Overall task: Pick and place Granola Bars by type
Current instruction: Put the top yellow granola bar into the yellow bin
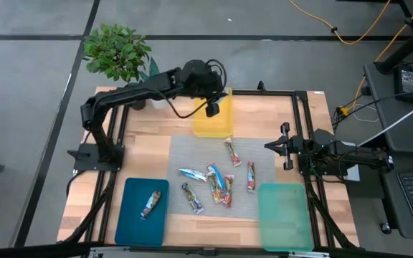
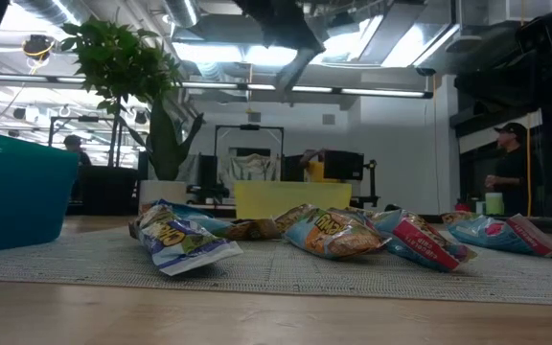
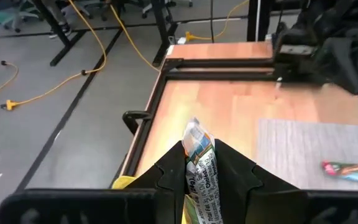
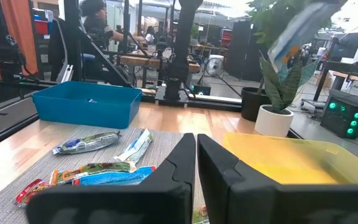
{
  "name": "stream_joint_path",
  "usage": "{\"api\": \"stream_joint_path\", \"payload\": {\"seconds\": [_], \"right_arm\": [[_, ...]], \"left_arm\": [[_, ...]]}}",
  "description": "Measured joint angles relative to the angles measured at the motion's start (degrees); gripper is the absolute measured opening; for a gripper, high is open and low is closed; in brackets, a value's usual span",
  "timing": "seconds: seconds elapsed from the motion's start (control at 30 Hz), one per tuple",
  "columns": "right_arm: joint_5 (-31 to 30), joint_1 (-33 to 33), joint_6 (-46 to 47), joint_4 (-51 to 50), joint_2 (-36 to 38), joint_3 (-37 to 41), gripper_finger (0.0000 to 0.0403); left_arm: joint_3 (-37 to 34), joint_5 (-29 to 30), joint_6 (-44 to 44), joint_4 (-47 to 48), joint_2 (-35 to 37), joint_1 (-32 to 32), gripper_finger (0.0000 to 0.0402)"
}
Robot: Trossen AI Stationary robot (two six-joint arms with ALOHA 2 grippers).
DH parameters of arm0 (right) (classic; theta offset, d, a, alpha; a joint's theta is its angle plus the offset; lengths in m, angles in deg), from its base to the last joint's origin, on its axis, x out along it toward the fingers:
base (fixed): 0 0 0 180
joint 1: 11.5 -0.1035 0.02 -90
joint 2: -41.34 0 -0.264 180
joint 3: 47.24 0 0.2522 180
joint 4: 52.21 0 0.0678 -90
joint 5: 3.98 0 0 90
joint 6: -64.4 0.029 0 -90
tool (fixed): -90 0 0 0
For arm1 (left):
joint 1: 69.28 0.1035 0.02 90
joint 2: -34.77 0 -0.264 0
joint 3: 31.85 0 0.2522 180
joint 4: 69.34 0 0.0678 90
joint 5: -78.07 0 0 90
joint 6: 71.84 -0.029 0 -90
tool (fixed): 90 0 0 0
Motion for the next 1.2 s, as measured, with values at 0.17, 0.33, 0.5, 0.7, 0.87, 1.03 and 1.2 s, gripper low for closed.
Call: {"api": "stream_joint_path", "payload": {"seconds": [0.17,0.33,0.5,0.7,0.87,1.03,1.2], "right_arm": [[0.0,0.0,0.0,0.0,0.0,0.0,0.0022],[0.0,0.0,0.0,0.0,0.0,0.0,0.0022],[0.0,0.0,0.0,0.0,0.0,0.0,0.0022],[0.0,0.0,0.0,0.0,0.0,0.0,0.0022],[0.0,0.0,0.0,0.0,0.0,0.0,0.0022],[0.0,0.0,0.0,0.0,0.0,0.0,0.0022],[0.0,0.0,0.0,0.0,0.0,0.0,0.0022]], "left_arm": [[0.0,0.1,-0.9,-3.2,-0.6,2.4,0.0061],[0.0,-0.3,-1.3,-4.1,-0.6,5.6,0.0061],[0.0,-1.4,-0.2,-3.5,-1.2,7.9,0.0061],[0.1,-2.4,0.3,0.4,-2.0,8.2,0.0061],[-3.3,-4.2,3.0,4.6,-6.2,8.3,0.0061],[-4.0,-0.6,2.6,4.7,-9.8,7.8,0.0061],[-4.1,4.7,-2.6,4.7,-11.7,6.8,0.0061]]}}
